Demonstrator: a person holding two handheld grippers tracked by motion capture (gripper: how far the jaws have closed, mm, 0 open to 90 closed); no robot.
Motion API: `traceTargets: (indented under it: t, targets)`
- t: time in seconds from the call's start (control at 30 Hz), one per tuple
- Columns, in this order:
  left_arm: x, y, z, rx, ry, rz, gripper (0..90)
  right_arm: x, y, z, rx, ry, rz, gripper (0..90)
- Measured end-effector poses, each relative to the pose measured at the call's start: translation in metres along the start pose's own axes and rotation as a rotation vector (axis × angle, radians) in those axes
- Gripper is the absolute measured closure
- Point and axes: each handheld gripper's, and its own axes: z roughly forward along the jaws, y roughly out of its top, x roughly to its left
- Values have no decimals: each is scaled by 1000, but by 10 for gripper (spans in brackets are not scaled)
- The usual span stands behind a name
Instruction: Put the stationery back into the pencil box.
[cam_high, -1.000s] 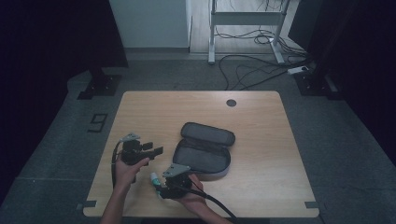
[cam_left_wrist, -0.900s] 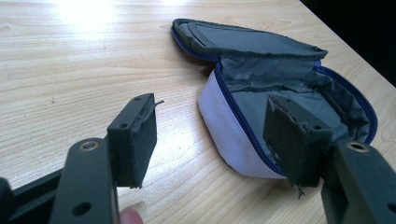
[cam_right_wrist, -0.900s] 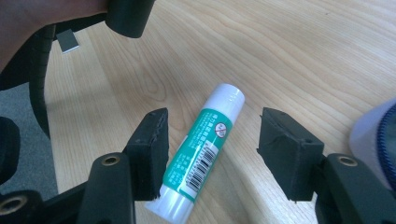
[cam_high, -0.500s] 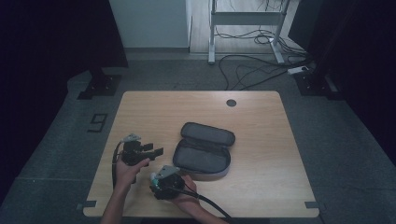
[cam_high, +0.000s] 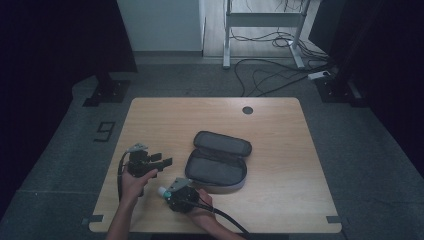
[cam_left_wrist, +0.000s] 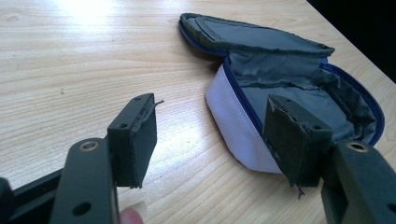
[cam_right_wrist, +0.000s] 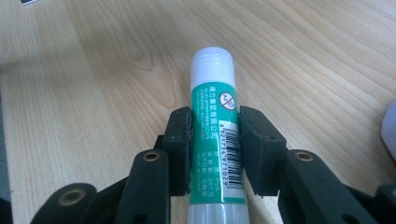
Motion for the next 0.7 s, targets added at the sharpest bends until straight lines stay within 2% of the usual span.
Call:
traceTargets:
  t: [0.13, 0.33, 0.7]
  targets:
    - [2, -1, -1, 1, 7, -3, 354, -2, 0, -2, 8, 14, -9, 648]
    - [3, -2, -1, 4, 10, -2, 354, -5, 0, -12, -23, 50, 4, 649]
    - [6, -4, -1, 13, 20, -3, 354, -20, -6, -47, -100, 37, 29, 649]
